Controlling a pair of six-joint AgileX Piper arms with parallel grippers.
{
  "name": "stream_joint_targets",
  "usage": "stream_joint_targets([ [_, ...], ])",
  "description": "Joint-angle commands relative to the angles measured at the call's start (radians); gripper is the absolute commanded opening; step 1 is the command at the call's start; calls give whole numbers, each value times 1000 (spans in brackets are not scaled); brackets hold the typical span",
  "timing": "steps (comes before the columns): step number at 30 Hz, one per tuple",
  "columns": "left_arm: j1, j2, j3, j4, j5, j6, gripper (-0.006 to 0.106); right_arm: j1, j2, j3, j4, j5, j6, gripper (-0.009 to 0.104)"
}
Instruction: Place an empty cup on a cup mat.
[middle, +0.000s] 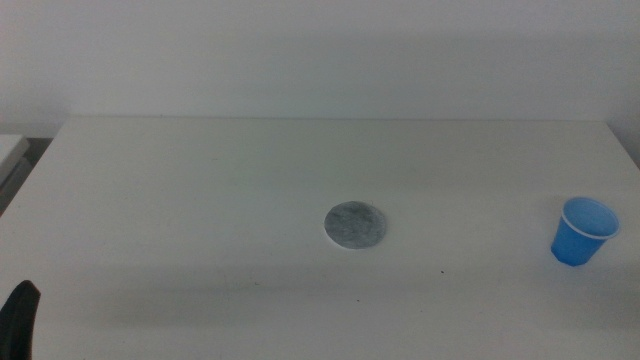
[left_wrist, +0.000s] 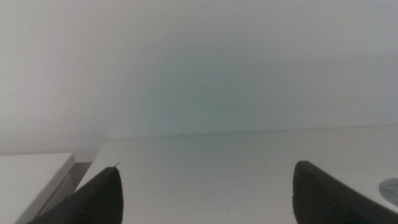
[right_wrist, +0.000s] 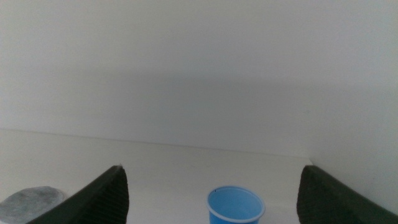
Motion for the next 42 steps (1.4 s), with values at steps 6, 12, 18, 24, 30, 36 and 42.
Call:
stream_joint_targets([
  [6, -3, 5, 0, -3, -12, -4, 94, 3, 27, -73, 19, 126, 112, 93],
  [12, -3, 5, 0, -3, -12, -4, 94, 3, 335, -394, 16, 429, 127, 93],
  [18, -3, 5, 0, -3, -12, -4, 94, 3, 650, -706, 30, 805, 127, 93],
  [24, -3, 5, 0, -3, -12, -4, 94, 3, 822, -826, 52, 755, 127, 93],
  [30, -3, 5, 0, -3, -12, -4, 94, 3, 913, -827, 81, 602, 170, 93],
  [36, -3, 5, 0, -3, -12, -4, 94, 1, 1028, -917, 14, 674, 233, 92],
  [42, -3, 5, 0, -3, -12, -4, 94, -1, 1202, -1078, -125, 805, 366, 91],
])
